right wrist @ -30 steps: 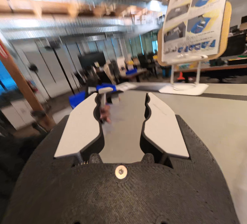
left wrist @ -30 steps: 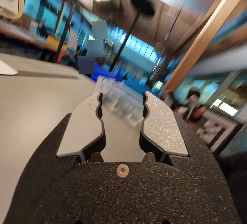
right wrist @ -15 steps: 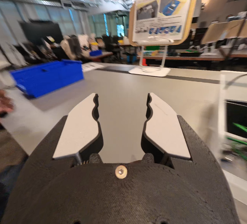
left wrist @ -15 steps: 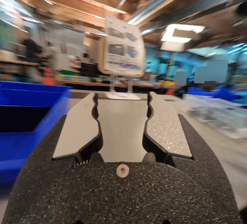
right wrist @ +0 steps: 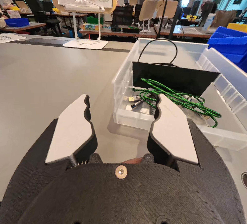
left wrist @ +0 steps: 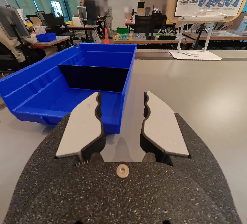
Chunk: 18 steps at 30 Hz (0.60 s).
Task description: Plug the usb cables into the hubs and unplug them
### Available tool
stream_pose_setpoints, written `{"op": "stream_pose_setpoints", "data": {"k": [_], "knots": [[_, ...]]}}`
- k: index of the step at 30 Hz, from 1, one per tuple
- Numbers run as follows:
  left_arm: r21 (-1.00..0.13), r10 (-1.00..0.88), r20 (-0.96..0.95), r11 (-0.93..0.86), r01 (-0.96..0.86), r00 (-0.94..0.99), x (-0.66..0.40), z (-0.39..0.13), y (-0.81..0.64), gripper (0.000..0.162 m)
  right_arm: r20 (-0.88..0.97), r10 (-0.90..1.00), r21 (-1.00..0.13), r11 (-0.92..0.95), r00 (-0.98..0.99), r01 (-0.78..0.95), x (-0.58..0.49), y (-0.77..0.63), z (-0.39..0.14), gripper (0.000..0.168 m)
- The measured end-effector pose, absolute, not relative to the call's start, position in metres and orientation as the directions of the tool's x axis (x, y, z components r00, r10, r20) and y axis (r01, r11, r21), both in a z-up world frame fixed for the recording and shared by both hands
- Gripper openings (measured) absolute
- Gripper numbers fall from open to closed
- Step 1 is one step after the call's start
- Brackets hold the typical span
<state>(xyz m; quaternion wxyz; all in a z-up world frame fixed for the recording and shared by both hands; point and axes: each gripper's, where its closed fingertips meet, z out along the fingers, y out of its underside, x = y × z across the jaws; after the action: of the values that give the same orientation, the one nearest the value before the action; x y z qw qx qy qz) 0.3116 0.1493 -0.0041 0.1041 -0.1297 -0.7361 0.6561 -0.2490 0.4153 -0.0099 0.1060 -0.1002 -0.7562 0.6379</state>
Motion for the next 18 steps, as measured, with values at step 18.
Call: {"op": "stream_pose_setpoints", "data": {"k": [18], "knots": [[-0.968,0.44,0.125,0.25,-0.012,-0.889,0.294,-0.019,0.139,0.029,0.067,0.261,-0.969,0.248,-0.963,0.0,-0.251,0.396,-0.02,0.051]]}}
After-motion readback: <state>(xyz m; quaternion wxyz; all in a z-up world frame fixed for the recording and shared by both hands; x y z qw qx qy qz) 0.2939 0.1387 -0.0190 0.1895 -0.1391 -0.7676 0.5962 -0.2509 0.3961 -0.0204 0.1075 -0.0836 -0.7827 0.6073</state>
